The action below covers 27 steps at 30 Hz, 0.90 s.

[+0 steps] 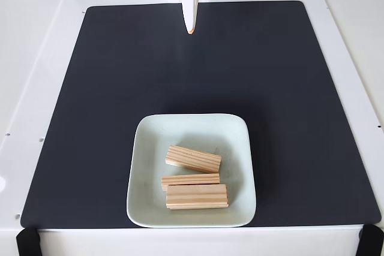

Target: Pick up the wooden block and place them on the plate.

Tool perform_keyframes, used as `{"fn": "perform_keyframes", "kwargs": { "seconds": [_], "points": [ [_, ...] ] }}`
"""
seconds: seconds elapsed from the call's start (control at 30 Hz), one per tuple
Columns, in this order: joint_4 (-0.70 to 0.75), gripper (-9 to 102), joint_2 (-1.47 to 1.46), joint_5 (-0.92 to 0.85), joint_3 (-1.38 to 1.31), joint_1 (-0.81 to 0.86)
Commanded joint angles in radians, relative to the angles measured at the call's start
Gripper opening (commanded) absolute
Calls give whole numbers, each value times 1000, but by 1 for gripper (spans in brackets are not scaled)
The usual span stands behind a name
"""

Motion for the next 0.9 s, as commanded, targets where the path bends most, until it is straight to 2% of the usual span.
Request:
{"fn": "perform_keyframes", "kwargs": {
  "seconds": [0.0,0.87],
  "points": [
    [2,0,8,6,-2,6],
    [-9,-1,-3,5,-11,0]
  ]
}}
